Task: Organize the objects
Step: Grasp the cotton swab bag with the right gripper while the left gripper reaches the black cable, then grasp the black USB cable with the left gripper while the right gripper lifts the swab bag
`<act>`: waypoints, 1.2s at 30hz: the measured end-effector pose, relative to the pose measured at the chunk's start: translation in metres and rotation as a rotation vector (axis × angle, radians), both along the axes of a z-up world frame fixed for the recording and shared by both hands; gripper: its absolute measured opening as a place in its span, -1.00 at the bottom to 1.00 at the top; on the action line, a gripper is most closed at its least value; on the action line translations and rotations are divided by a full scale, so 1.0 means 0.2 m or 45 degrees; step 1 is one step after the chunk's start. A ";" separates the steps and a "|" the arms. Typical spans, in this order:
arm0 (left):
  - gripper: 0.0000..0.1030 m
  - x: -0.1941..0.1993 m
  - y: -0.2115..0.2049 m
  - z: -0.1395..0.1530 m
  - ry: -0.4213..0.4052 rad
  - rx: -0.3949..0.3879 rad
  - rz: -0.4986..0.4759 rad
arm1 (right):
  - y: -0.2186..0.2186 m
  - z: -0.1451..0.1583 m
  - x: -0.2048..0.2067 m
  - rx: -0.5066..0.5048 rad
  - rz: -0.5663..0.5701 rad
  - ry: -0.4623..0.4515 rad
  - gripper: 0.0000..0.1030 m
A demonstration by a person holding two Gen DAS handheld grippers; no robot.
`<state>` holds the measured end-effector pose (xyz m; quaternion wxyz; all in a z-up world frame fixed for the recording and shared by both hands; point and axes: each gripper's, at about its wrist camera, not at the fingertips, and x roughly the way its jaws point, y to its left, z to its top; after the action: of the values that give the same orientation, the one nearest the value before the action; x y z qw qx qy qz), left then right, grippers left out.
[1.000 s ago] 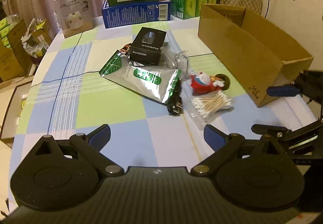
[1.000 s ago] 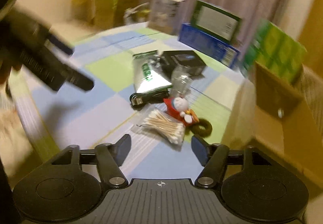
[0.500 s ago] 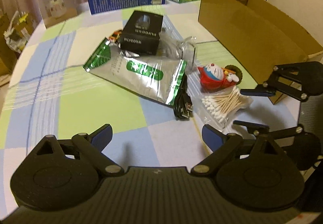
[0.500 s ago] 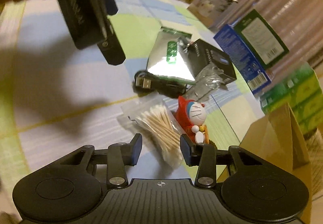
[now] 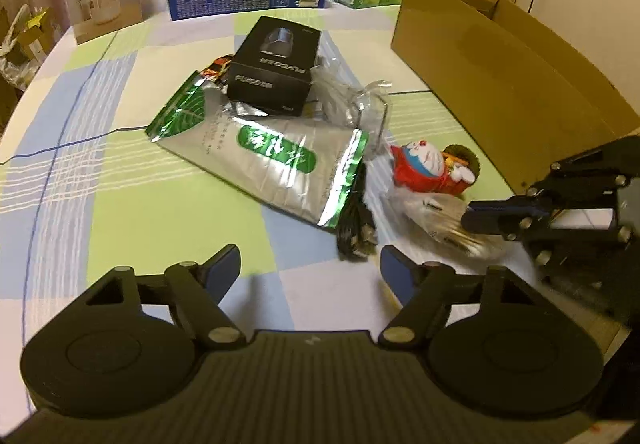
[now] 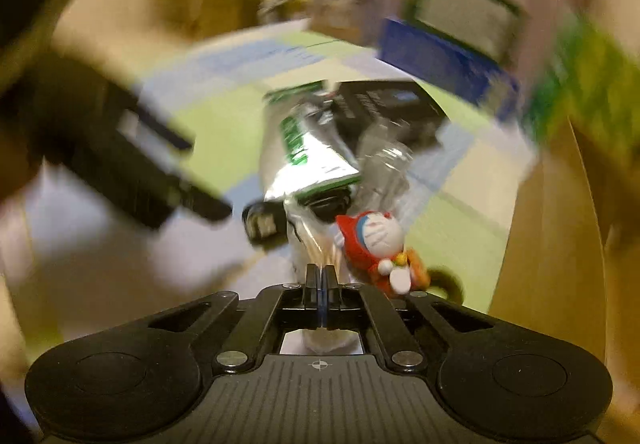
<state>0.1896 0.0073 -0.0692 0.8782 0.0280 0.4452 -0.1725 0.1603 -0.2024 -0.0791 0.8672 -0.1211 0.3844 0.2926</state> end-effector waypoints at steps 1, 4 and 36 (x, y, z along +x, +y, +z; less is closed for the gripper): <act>0.34 0.01 -0.01 0.00 0.000 -0.010 -0.009 | -0.03 0.02 0.02 0.058 -0.040 0.038 -1.00; 0.28 0.03 -0.05 -0.01 -0.002 -0.024 -0.035 | -0.09 0.05 0.08 0.156 -0.135 0.111 -1.00; -0.58 -0.31 -0.08 -0.05 0.148 -0.008 0.007 | -0.24 0.02 -0.21 0.350 -0.321 0.375 -0.68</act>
<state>0.1267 -0.0080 -0.0790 0.8515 0.0139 0.4948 -0.1728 0.1192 -0.2508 -0.0748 0.8397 0.0912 0.4754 0.2460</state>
